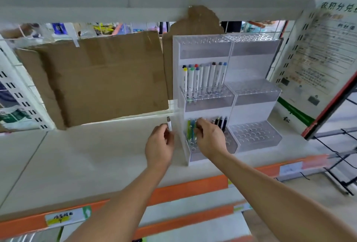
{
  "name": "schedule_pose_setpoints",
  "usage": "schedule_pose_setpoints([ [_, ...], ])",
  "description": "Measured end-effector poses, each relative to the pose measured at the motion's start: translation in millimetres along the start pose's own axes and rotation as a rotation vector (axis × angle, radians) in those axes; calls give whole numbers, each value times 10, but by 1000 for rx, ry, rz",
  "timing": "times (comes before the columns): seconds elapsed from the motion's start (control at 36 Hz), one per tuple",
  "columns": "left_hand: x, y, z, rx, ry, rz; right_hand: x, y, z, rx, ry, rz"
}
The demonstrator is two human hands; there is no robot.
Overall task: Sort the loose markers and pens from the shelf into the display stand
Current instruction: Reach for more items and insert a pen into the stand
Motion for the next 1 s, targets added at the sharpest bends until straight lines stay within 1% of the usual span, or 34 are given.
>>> schedule_pose_setpoints([
  [0.14, 11, -28, 4, -16, -23, -32, -65, -16, 67, -44, -5, -80],
  [0.25, 20, -33, 8, -16, -40, -39, -46, 17, 103, -37, -66, -22],
  [0.36, -6, -41, 32, -33, -38, -27, -66, 68, 35, 36, -17, 24],
  [0.39, -26, -47, 37, -36, -28, -25, -82, 65, 22, 37, 1, 38],
  [0.44, -85, -61, 31, -38, -4, -33, -103, 1, 38, -15, 11, 60],
  [0.5, -186, -81, 8, -42, 45, -51, -87, -132, 91, -115, 3, -21],
  [0.56, -313, -90, -14, -47, 124, -53, 3, -269, 131, -191, -41, -194],
  [0.58, -376, -89, -22, -48, 161, -45, 72, -303, 138, -195, -72, -254],
  [0.67, -536, -54, -40, -39, 237, 2, 299, -349, 165, -137, -186, -357],
  [0.75, -621, -25, -58, -33, 246, 32, 379, -364, 171, -102, -213, -391],
  [0.83, -674, -23, -60, -15, 269, 29, 340, -369, 128, -74, -143, -464],
  [0.89, -681, -31, -56, 4, 286, 46, 270, -435, 78, -88, -67, -540],
  [0.94, -624, -63, -54, 0, 253, 56, 141, -560, 23, -162, 12, -614],
  [1.0, -523, -105, -47, -17, 201, 37, -16, -707, -13, -271, 53, -651],
])
Point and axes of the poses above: each hand's wrist, its own z-axis away from the middle knuckle, its own y-axis out of the palm, x = y × z, the point moved 8 cm from there along -z, towards the middle knuckle, and after that the axes turned 15 degrees about y, right-handed, at the moved point
